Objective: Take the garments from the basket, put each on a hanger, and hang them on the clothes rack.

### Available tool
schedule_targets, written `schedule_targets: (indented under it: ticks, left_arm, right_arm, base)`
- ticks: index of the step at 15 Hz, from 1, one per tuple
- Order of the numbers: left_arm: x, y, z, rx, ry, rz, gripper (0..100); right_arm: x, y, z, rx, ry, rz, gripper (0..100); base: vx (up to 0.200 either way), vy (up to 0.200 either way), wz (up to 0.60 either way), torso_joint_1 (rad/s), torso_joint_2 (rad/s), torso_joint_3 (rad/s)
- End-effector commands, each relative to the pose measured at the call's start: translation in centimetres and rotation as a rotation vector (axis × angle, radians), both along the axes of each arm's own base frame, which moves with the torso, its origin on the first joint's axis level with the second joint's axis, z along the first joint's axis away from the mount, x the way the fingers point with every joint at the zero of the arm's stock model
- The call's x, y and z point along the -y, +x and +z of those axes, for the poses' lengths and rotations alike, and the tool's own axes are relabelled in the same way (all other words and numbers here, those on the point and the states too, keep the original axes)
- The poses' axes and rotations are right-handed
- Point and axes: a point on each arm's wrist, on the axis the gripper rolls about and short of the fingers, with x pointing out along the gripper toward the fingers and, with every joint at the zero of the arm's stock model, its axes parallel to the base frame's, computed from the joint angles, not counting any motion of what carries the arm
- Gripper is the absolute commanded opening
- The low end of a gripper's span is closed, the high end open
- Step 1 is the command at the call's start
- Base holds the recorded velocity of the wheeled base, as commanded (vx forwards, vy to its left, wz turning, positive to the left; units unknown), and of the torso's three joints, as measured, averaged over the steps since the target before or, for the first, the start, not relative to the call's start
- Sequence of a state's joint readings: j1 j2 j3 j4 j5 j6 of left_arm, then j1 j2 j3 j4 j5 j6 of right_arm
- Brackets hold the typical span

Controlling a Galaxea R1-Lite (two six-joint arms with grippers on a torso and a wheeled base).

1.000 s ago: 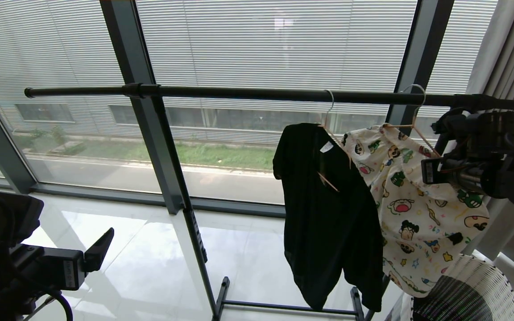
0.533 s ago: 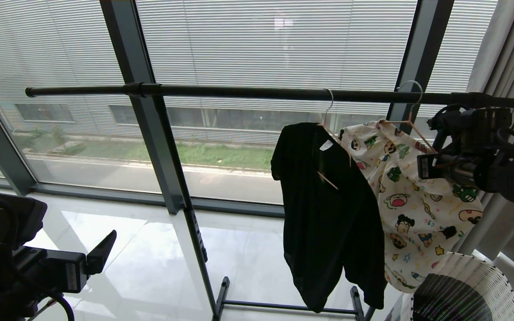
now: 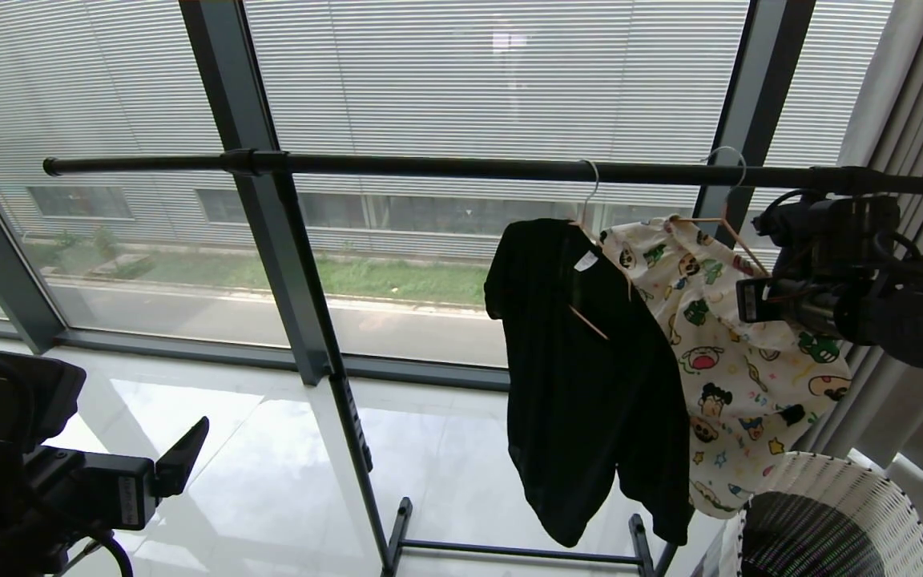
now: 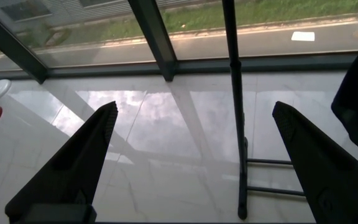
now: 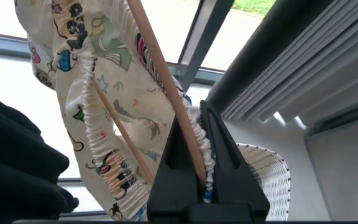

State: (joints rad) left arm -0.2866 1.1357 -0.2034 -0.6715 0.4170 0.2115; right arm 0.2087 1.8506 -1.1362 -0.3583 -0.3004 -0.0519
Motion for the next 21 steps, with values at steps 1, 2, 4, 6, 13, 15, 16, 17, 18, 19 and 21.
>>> schedule_targets:
  ticks: [1,2,4,6,13,15,16,17,18,19,21]
  left_arm:
    - [0.0,0.0,0.0,0.003,-0.001,0.0,100]
    - [0.0,0.0,0.0,0.003,-0.001,0.0,100]
    - [0.0,0.0,0.0,0.003,-0.001,0.0,100]
    - [0.0,0.0,0.0,0.003,-0.001,0.0,100]
    - [0.0,0.0,0.0,0.003,-0.001,0.0,100]
    - [0.0,0.0,0.0,0.003,-0.001,0.0,100]
    - [0.0,0.0,0.0,0.001,-0.001,-0.002,100]
    - [0.0,0.0,0.0,0.003,-0.001,0.0,100]
    - [0.0,0.0,0.0,0.003,-0.002,0.0,100]
    - [0.0,-0.1,0.0,0.003,-0.004,0.001,100]
    - [0.0,0.0,0.1,0.005,-0.006,0.003,100]
  right_arm:
    - [-0.6,-0.2,0.0,0.0,0.0,0.017,0]
    - [-0.7,-0.2,0.0,0.0,0.0,0.021,0]
    - [-1.0,-0.3,0.0,-0.003,-0.001,0.029,0]
    - [-1.2,-0.4,0.0,-0.001,-0.001,0.034,0]
    - [-1.2,-0.5,0.1,0.0,0.001,0.036,100]
    - [-1.3,-0.5,0.1,0.002,0.001,0.038,100]
    - [-1.3,-0.5,0.1,0.004,-0.002,0.029,100]
    - [-1.4,-0.5,0.2,0.009,-0.005,0.017,100]
    - [-1.5,-1.0,0.8,0.026,0.0,0.01,100]
    - [-1.3,-1.8,1.6,0.044,0.004,0.015,100]
    - [-1.0,-3.5,3.0,0.076,0.013,0.023,100]
  base:
    - [0.0,0.0,0.0,0.0,0.0,0.0]
    - [0.0,0.0,0.0,0.0,0.0,0.0]
    - [0.0,0.0,0.0,0.0,0.0,0.0]
    - [0.0,0.0,0.0,0.0,0.0,0.0]
    - [0.0,0.0,0.0,0.0,0.0,0.0]
    - [0.0,0.0,0.0,0.0,0.0,0.0]
    - [0.0,0.0,0.0,0.0,0.0,0.0]
    - [0.0,0.0,0.0,0.0,0.0,0.0]
    - [0.0,0.0,0.0,0.0,0.0,0.0]
    - [0.0,0.0,0.0,0.0,0.0,0.0]
    - [0.0,0.0,0.0,0.0,0.0,0.0]
